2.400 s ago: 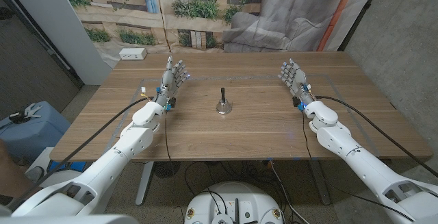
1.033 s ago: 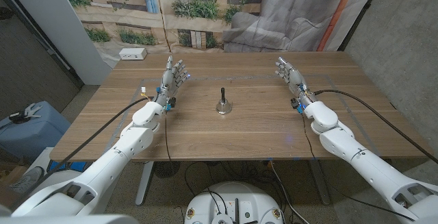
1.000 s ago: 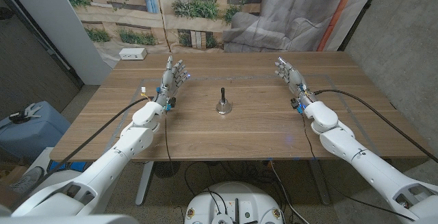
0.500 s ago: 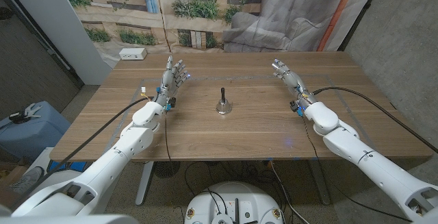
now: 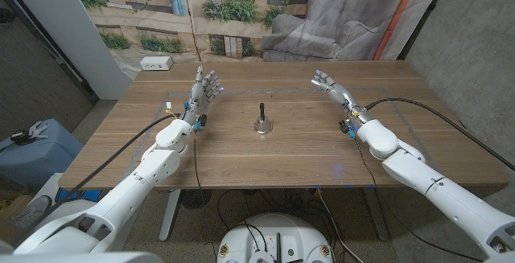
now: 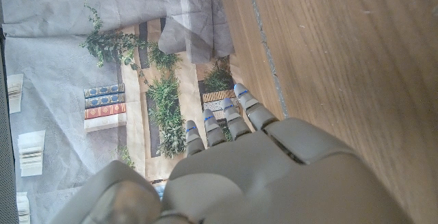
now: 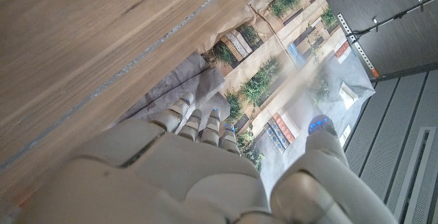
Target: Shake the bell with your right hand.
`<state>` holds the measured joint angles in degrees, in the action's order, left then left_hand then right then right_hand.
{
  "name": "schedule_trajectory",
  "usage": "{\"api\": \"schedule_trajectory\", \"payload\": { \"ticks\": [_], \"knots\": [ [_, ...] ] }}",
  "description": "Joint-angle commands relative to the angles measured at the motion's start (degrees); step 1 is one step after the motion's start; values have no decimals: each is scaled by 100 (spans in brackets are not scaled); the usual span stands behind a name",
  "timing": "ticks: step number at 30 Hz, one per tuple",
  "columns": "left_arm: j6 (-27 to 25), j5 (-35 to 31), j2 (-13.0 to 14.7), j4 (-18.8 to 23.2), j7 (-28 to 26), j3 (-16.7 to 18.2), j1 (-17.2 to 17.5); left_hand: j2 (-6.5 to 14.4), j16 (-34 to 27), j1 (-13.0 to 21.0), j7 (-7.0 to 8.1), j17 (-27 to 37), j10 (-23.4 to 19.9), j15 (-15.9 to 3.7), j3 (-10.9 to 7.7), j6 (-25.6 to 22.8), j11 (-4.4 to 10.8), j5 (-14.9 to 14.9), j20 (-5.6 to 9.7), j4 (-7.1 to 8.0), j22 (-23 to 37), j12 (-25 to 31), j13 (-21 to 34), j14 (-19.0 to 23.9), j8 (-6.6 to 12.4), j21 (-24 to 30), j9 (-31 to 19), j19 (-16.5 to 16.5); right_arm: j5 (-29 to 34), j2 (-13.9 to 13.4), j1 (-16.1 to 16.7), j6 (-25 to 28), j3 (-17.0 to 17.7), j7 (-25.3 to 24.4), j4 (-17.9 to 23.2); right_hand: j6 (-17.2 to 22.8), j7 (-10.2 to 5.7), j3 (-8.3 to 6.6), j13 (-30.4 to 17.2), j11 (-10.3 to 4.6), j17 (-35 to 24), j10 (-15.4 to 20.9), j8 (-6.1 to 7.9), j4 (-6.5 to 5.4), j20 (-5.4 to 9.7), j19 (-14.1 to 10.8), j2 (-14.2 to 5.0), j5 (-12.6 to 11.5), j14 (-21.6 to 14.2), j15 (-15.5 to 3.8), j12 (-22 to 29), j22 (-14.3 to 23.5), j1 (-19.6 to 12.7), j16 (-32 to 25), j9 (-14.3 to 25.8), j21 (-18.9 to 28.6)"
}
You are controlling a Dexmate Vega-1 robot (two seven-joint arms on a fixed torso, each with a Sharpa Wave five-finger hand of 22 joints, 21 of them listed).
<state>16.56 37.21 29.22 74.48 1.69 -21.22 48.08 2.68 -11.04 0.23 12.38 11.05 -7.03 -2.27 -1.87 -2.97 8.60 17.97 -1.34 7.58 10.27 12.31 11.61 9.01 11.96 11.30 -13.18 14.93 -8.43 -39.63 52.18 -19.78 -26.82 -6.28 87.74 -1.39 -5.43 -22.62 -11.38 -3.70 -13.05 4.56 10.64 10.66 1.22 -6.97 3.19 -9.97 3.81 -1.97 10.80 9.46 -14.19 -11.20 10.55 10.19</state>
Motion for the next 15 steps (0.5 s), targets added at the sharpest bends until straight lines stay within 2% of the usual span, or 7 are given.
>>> {"api": "schedule_trajectory", "payload": {
  "ticks": [1,15],
  "knots": [
    [0,1,1,0,1,1,0,50,-32,-4,35,26,-15,-556,-1,-1,29,36,14,41,31,31,28,34,35,39,-25,44,608,-172,-33,153,-185,18,331,-165,-6,-71,-18,1,-4,-102,29,4,-31,83,35,-28,140,26,1,14,-211,28,17,-1],
    [-1,2,1,2,1,1,1,49,-31,-5,34,27,-17,-558,0,0,29,36,12,41,31,32,28,32,34,40,-24,46,1047,-296,-100,203,-345,178,592,-221,4,-115,-34,24,12,-208,76,-12,-157,187,142,-30,313,161,17,20,-466,23,31,6]
  ]
}}
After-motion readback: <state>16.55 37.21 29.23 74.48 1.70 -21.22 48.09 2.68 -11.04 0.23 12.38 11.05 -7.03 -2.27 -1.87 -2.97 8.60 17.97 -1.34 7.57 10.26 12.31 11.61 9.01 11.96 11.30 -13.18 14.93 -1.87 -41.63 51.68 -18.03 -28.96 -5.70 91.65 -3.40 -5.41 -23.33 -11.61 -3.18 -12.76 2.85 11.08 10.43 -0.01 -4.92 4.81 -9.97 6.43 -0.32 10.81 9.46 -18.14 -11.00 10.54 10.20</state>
